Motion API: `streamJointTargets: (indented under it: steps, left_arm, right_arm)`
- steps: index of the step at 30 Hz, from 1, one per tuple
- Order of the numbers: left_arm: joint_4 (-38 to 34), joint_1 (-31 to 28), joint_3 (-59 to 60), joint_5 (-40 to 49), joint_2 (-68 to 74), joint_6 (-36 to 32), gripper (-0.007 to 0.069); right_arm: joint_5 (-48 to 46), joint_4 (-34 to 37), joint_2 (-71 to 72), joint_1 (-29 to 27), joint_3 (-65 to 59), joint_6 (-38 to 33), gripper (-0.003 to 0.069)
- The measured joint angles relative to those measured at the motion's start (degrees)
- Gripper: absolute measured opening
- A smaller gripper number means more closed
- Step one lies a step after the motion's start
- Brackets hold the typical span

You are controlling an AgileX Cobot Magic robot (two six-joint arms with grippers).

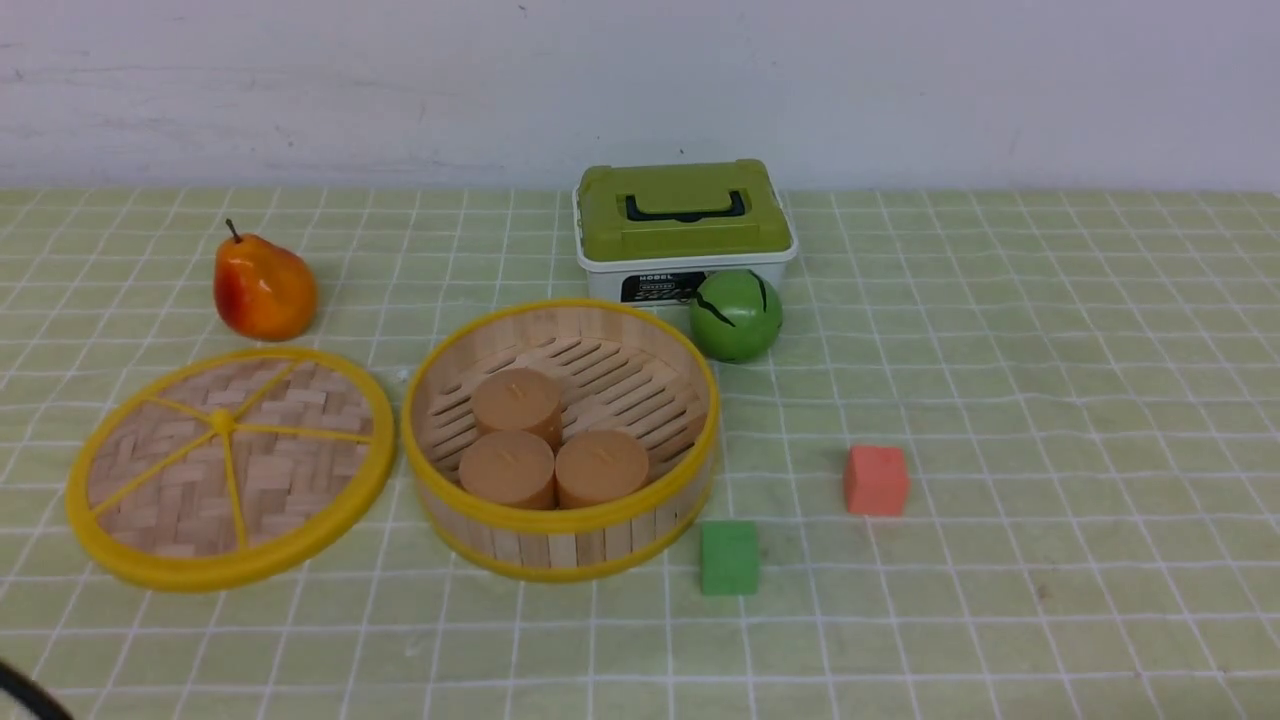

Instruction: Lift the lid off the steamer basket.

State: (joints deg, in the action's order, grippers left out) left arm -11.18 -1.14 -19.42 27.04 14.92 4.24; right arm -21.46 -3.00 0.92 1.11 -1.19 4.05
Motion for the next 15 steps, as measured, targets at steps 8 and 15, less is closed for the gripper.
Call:
streamJointTargets:
  steps: [8,15]
  left_arm:
    - [-0.5,0.0,9.5,1.8,-1.2,0.0,-0.0013]
    - [-0.4,2.5,13.1,-7.1,-6.2,-1.5,-0.0013]
  right_arm:
    - [0.0,0.0,0.0,0.0,0.0,0.0,0.0241]
    - [0.0,0.0,0.0,0.0,0.0,0.0,0.0241]
